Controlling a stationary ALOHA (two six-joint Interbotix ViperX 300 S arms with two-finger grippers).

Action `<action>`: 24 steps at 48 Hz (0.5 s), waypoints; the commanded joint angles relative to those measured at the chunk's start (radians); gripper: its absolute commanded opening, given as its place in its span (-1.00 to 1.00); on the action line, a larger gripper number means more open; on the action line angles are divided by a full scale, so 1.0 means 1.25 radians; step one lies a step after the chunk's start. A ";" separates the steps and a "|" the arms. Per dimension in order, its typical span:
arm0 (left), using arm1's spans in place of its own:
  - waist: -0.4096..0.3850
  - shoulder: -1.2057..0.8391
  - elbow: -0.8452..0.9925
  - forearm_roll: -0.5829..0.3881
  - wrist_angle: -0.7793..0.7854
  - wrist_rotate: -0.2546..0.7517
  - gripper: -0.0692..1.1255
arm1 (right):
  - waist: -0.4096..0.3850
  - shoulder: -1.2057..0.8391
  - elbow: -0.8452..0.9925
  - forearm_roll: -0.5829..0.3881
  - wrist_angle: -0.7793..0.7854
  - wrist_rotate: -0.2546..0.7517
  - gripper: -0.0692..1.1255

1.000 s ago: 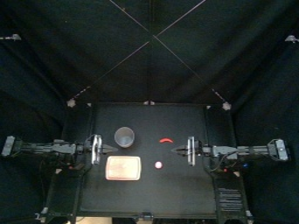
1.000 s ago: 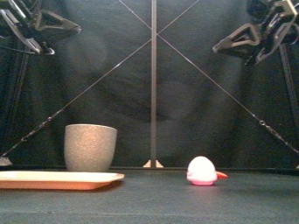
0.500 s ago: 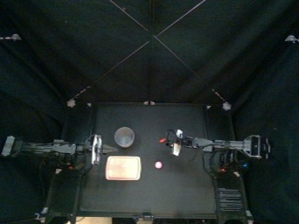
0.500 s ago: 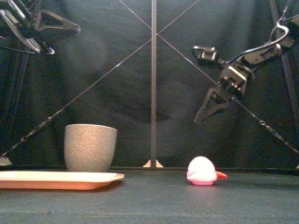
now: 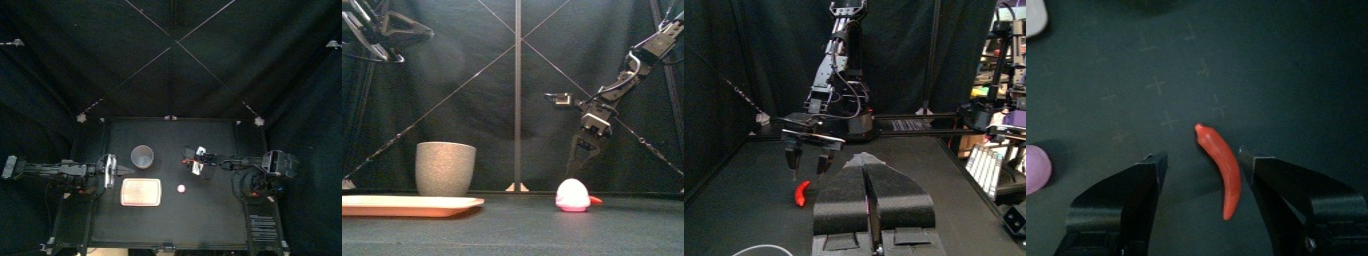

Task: Pick the red chile then place it on the pink plate
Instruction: Pick the red chile

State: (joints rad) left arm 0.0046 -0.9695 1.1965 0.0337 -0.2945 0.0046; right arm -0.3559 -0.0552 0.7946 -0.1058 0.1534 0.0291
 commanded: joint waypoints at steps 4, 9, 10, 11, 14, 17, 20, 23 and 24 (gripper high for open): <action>0.000 0.001 -0.010 0.002 -0.005 0.000 -0.94 | -0.018 0.026 -0.032 -0.015 0.039 0.001 0.66; 0.000 0.001 -0.010 0.001 -0.004 0.000 -0.94 | -0.023 0.043 -0.039 -0.015 0.054 0.001 0.66; 0.000 0.001 -0.010 0.002 -0.004 0.000 -0.94 | -0.025 0.047 -0.040 -0.015 0.055 0.001 0.66; 0.001 0.001 -0.010 0.002 -0.005 0.000 -0.94 | -0.026 0.049 -0.042 -0.013 0.056 0.001 0.66; 0.001 0.001 -0.010 0.001 -0.004 0.000 -0.94 | -0.027 0.060 -0.048 -0.015 0.058 0.001 0.66; 0.001 0.001 -0.010 0.001 -0.005 0.000 -0.94 | -0.027 0.065 -0.052 -0.016 0.058 0.001 0.65; 0.001 0.001 -0.010 0.002 -0.005 0.000 -0.94 | -0.032 0.070 -0.054 -0.015 0.058 0.001 0.63; 0.001 0.001 -0.010 0.002 -0.005 0.000 -0.94 | -0.039 0.075 -0.054 -0.015 0.058 0.001 0.61; 0.001 0.001 -0.010 0.002 -0.004 0.000 -0.94 | -0.043 0.079 -0.054 -0.013 0.059 0.001 0.59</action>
State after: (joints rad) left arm 0.0046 -0.9695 1.1965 0.0353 -0.2961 0.0046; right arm -0.3912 0.0522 0.7455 -0.1243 0.2301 0.0291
